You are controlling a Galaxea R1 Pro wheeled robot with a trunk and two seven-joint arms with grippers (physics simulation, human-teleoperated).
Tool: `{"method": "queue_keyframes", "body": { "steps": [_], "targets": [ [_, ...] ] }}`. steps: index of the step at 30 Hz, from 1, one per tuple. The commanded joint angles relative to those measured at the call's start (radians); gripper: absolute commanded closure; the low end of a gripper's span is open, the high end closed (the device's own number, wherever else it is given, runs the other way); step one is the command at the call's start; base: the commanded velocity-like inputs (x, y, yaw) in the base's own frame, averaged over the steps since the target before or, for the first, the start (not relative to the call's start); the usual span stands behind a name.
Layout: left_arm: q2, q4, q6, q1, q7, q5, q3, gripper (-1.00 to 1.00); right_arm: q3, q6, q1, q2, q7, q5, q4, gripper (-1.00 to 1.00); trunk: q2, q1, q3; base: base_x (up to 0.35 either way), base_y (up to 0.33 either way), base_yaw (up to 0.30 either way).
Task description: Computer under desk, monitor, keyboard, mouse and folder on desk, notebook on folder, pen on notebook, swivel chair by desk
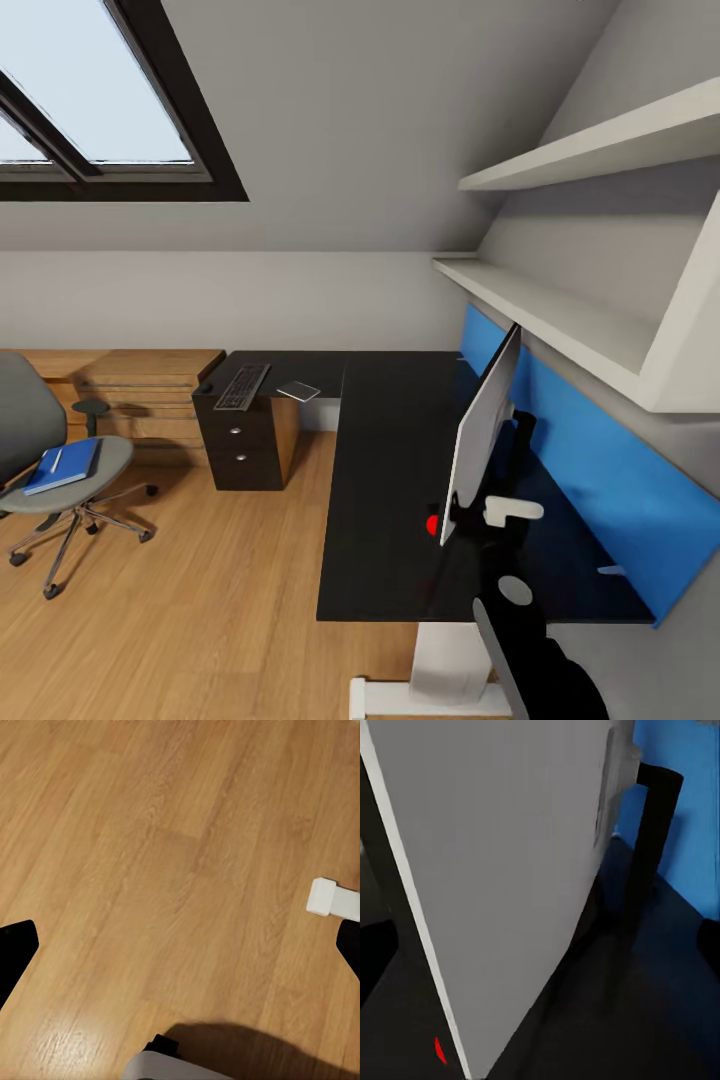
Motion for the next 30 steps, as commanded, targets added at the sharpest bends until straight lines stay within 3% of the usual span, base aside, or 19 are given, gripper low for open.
{"method": "queue_keyframes", "body": {
  "steps": [1, 4, 10, 21, 30],
  "targets": [
    [0.000, -0.001, -0.007, 0.000, 0.004, 0.011, -0.004, -1.00, 0.014, -0.033, 0.000, 0.000, -0.032, 0.002, 0.016, -1.00, -0.002, 0.001, -0.002, 0.000, 0.030, 0.000],
    [0.000, -0.001, -0.007, 0.000, 0.004, 0.011, -0.004, -1.00, 0.037, -0.100, 0.000, -0.002, -0.077, 0.013, 0.064, -1.00, -0.002, 0.001, -0.002, 0.000, 0.129, 0.000],
    [-0.001, -0.001, -0.008, 0.000, 0.004, 0.011, -0.005, -1.00, 0.070, -0.216, 0.003, -0.002, -0.118, 0.075, 0.133, -1.00, -0.002, 0.001, -0.002, 0.000, 0.200, 0.000],
    [-0.001, -0.001, -0.008, 0.000, 0.004, 0.009, -0.005, -1.00, 0.073, -0.251, 0.004, -0.001, -0.142, 0.091, 0.156, -1.00, -0.002, 0.001, -0.002, 0.002, 0.096, 0.000],
    [-0.002, -0.001, -0.010, 0.000, 0.006, 0.007, -0.007, -1.00, 0.057, -0.249, 0.003, -0.001, -0.143, 0.090, 0.181, -1.00, -0.002, 0.001, -0.002, 0.163, 0.014, 0.000]
  ]
}}
